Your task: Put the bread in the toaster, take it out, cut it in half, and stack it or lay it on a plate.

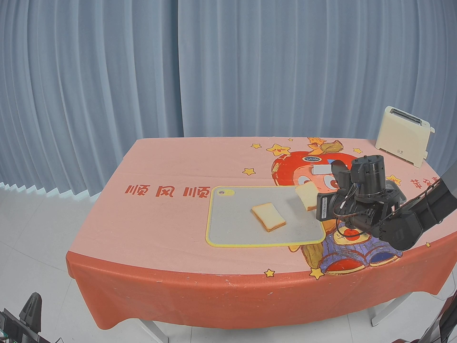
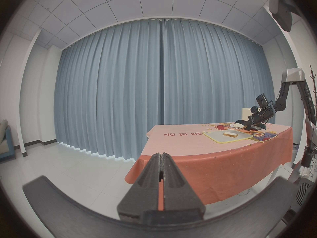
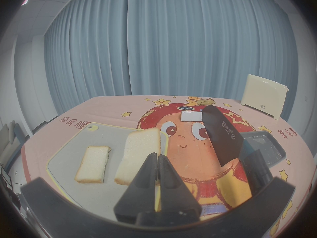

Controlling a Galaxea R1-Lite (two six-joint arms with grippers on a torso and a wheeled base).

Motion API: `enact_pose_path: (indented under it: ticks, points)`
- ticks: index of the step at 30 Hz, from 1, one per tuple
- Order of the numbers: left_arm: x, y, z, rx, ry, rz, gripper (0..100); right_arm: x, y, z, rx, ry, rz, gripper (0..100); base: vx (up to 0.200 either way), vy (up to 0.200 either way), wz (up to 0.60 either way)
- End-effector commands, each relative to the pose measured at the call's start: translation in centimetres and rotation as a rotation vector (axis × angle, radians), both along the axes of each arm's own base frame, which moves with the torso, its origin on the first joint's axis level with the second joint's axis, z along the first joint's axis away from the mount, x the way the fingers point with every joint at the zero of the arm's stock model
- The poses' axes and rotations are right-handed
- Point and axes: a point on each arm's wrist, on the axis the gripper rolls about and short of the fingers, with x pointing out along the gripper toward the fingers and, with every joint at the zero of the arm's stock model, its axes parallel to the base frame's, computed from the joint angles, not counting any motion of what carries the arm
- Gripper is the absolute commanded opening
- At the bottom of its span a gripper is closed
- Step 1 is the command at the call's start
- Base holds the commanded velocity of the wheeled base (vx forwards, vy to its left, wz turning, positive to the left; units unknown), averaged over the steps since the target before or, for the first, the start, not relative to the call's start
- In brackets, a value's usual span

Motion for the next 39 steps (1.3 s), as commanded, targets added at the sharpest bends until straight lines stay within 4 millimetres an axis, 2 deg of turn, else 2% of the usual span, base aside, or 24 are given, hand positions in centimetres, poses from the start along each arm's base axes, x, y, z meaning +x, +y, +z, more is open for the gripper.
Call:
enact_pose_path:
  ticks: [1, 5, 12, 24, 32, 39]
  points:
    - [0.1, 0.0, -0.3, 0.000, 0.011, 0.001, 0, -0.9, -0.1, 1.7, 0.022, -0.044, 0.010, 0, 0.000, 0.000, 0.00]
    - [0.1, 0.0, -0.3, 0.000, 0.011, 0.000, 0, -1.6, -0.1, 2.7, 0.033, -0.067, 0.020, 0, 0.000, 0.000, 0.00]
    - [0.1, 0.0, -0.4, 0.000, 0.012, 0.001, 0, -2.1, 0.1, 2.8, 0.033, -0.068, 0.034, 0, 0.000, 0.000, 0.00]
    - [0.1, 0.0, -0.4, -0.002, 0.014, 0.006, 0, -3.7, -0.7, 5.1, 0.061, -0.131, 0.034, 0, 0.000, 0.000, 0.00]
    - [0.1, 0.0, -0.4, -0.001, 0.012, 0.007, 0, -4.4, -1.3, 5.1, 0.061, -0.125, 0.027, 0, 0.000, 0.000, 0.00]
    - [0.1, 0.0, -0.4, -0.001, 0.012, 0.009, 0, -4.7, -1.5, 5.8, 0.070, -0.147, 0.026, 0, 0.000, 0.000, 0.00]
